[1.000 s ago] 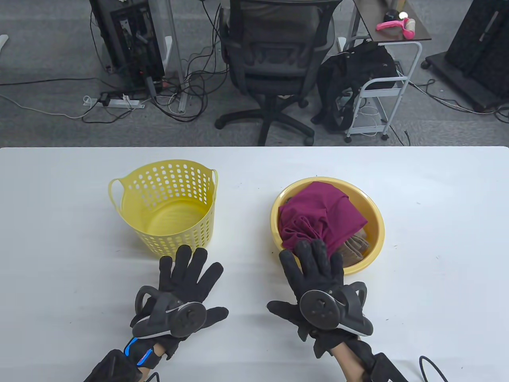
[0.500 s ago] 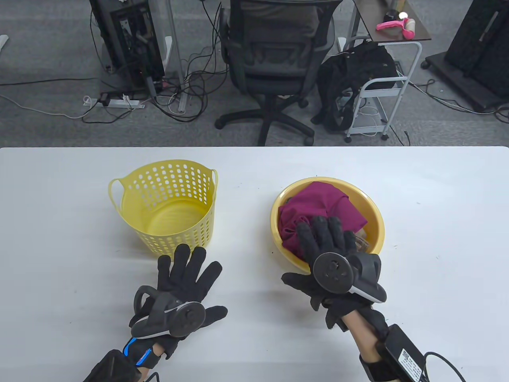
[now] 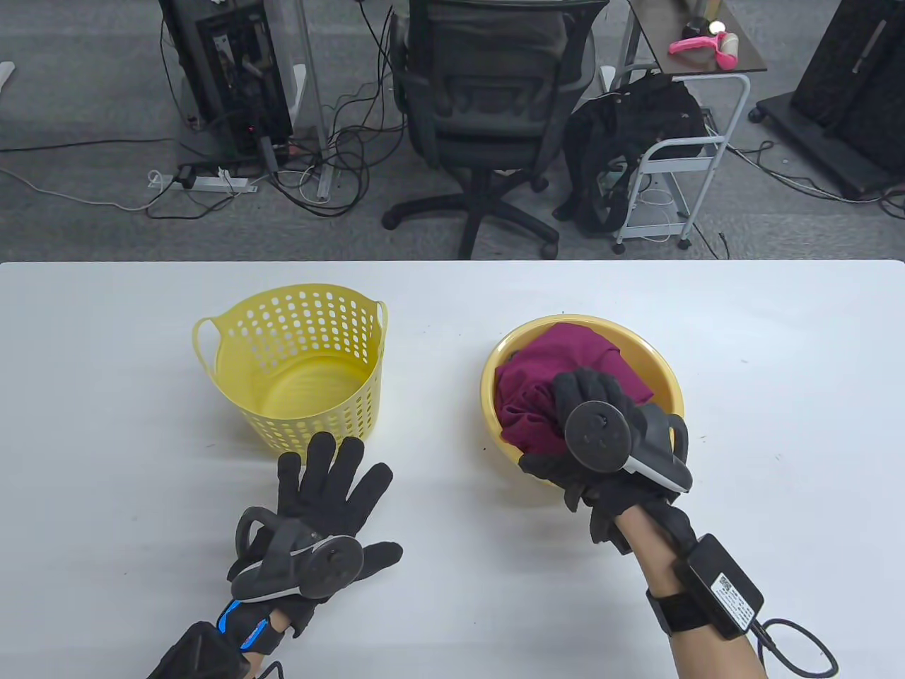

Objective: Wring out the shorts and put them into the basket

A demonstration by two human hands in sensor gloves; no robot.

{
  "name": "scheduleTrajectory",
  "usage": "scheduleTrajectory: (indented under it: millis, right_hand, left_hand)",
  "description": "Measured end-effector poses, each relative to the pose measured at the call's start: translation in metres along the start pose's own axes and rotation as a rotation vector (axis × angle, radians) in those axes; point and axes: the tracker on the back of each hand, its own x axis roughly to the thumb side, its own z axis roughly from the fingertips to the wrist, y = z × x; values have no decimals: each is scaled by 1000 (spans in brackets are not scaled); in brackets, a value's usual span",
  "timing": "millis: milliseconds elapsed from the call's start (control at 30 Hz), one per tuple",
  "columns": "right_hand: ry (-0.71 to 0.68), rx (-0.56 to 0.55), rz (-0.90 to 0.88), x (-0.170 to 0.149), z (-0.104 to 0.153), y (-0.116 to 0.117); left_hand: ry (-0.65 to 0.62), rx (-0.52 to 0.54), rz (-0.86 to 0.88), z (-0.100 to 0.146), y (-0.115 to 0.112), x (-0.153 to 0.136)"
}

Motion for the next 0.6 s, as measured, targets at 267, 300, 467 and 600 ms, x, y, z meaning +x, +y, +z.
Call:
scheduleTrajectory:
  millis: [267,300,467,600]
  right_hand:
    - [25,15,18,-10,-8,6]
    - [27,21,18,-10,-8,7]
    - [37,46,23,-12,-12,13]
    - [45,57,20,-13,-16,18]
  left_hand:
    - [2,6,-4,0,1,-1]
    - [2,6,-5,0,1,-1]
    - [2,6,-5,0,1,-1]
    - [2,8,-7,1,1,-1]
